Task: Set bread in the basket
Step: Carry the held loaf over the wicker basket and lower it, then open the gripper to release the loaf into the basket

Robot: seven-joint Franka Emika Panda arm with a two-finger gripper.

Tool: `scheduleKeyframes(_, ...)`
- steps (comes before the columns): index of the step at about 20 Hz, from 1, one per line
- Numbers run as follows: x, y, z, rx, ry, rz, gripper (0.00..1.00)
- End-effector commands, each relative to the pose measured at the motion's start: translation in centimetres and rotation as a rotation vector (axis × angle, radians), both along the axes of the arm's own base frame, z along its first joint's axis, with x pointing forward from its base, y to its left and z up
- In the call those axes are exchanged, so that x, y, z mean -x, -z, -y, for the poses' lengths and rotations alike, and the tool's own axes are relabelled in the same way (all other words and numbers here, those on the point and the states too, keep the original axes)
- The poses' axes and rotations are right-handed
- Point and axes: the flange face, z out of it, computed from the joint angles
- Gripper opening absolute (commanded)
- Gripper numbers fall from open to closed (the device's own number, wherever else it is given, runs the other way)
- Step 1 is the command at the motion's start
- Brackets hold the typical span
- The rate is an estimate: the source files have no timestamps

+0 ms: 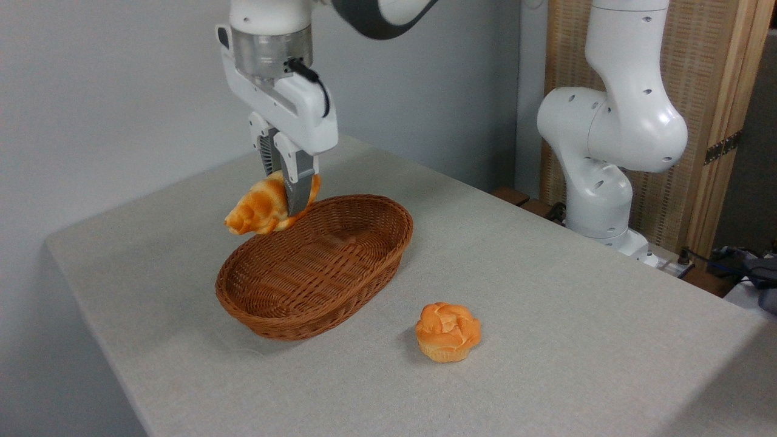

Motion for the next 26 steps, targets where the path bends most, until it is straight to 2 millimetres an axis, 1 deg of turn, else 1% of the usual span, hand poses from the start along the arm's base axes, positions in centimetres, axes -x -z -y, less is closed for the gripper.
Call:
scheduleKeyframes(1, -1.0, 1.2, 1.0, 0.014, 0.012, -0.023, 0.62)
scheduleKeyframes(2, -1.1, 1.7, 0.9, 0.014, 0.01, -0.032, 0.92)
scheduleKeyframes(3, -1.4, 2.1, 0.8, 0.013, 0.009, -0.04, 1.0)
scheduleKeyframes(9, -1.4, 2.1, 0.5, -0.021, 0.016, -0.032, 1.0)
scheduleKeyframes(14, -1.5, 1.4, 0.4, -0.02, 0.015, -0.019, 1.0)
scheduleKeyframes(18, -1.8, -0.5, 0.0, -0.075, 0.024, 0.026, 1.0)
scheduleKeyframes(20, -1.8, -1.4, -0.7, -0.076, 0.015, 0.025, 1.0)
scheduleKeyframes(22, -1.7, -3.6, -2.3, -0.084, -0.002, 0.009, 1.0)
scheduleKeyframes(23, -1.6, -4.6, -3.8, -0.098, -0.021, 0.001, 1.0)
scheduleKeyframes(24, -1.5, -5.2, -4.7, -0.109, -0.032, -0.005, 1.0)
scheduleKeyframes(26, -0.9, -6.6, -5.5, -0.111, -0.048, 0.002, 1.0)
